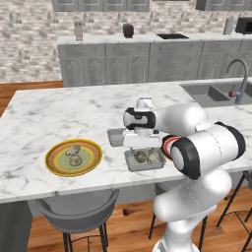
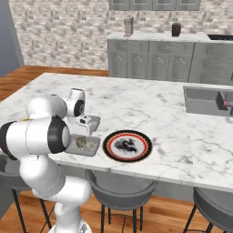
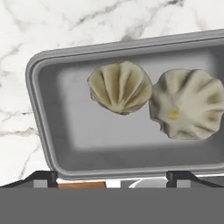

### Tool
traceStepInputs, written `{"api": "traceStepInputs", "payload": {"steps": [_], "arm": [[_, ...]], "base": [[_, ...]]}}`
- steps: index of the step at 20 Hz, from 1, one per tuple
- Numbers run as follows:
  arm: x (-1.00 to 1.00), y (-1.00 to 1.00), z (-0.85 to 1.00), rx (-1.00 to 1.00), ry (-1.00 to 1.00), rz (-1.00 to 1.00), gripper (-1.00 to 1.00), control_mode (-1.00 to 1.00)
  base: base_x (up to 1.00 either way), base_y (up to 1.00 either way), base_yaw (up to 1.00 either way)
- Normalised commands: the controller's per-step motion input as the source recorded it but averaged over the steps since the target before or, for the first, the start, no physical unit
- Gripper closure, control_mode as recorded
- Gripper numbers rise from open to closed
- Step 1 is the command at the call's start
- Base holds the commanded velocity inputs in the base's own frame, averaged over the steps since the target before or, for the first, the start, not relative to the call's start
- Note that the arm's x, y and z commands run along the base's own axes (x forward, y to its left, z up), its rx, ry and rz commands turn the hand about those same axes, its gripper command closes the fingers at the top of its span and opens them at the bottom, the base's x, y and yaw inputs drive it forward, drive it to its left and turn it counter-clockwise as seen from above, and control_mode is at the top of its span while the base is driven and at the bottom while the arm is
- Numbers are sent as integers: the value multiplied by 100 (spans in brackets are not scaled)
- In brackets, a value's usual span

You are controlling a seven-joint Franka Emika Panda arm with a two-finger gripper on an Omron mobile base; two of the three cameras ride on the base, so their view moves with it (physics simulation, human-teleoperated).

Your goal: Place two dumplings into each of the tupperware containers and then place the containers in the fridge.

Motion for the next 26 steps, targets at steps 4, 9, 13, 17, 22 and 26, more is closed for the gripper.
{"api": "traceStepInputs", "payload": {"steps": [4, 9, 13, 17, 22, 26], "arm": [[0, 43, -3, -2, 5, 0, -100, -100], [-1, 36, -21, -1, -3, 0, -100, -100], [0, 28, -32, -1, -10, 0, -100, -100], [0, 9, -16, 0, -17, 1, -100, -100], [4, 0, -29, 0, -11, 2, -100, -100], [5, 0, -22, 0, 0, 2, -100, -100]], "base": [[0, 0, 0], [0, 0, 0], [0, 0, 0], [0, 0, 0], [0, 0, 0], [0, 0, 0]]}}
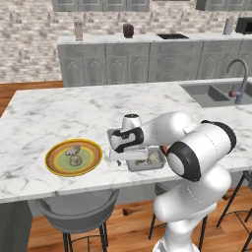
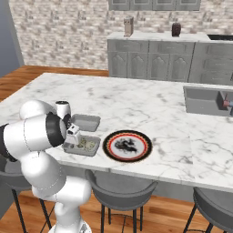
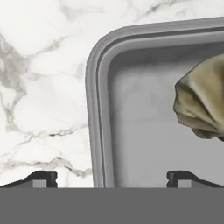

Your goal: Place two dumplings into each of the tupperware containers and then place the containers in the fridge.

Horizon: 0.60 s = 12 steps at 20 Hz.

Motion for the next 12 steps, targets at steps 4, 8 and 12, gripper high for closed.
{"api": "traceStepInputs", "payload": {"steps": [4, 8, 12], "arm": [[1, 0, -2, 0, 4, 2, -100, -100], [0, 2, 0, 0, 4, 1, 100, -100], [0, 0, 0, 0, 0, 0, 100, -100]], "base": [[0, 0, 0], [0, 0, 0], [0, 0, 0]]}}
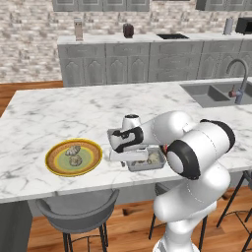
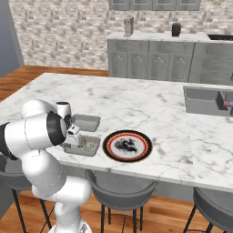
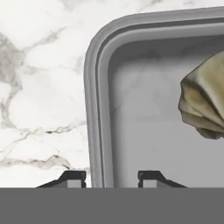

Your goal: Place two dumplings into each of the tupperware containers and then place the containers in the fridge.

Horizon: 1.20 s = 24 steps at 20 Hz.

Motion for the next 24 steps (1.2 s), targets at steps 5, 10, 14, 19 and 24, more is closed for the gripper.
{"api": "traceStepInputs", "payload": {"steps": [5, 10, 14, 19, 24], "arm": [[0, 0, 0, 0, 0, 0, 100, -100], [-7, -2, 33, 0, 0, 0, 100, -100], [-14, 0, 85, 0, 6, 0, 100, -100], [-21, -8, 94, 0, 4, 1, 100, -100], [-41, -19, 79, 0, 0, 9, 100, -100]], "base": [[0, 0, 0], [0, 0, 0], [0, 0, 0], [0, 0, 0], [0, 0, 0]]}}
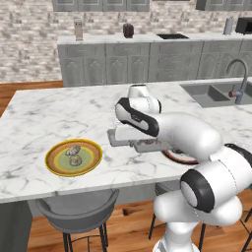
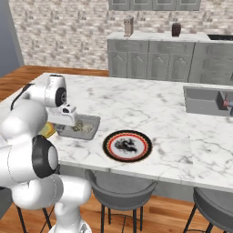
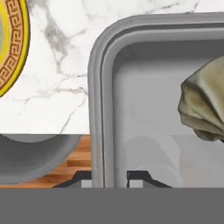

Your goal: Place two dumplings into each of the tupperware containers and then place the containers in the fridge.

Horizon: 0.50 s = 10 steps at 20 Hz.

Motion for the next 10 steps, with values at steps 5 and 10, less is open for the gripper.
{"api": "traceStepInputs", "payload": {"steps": [5, 10], "arm": [[-28, -35, 28, -3, 0, 36, 100, -100], [-39, -17, 27, -5, 1, 47, 100, -100]], "base": [[0, 0, 0], [0, 0, 0]]}}
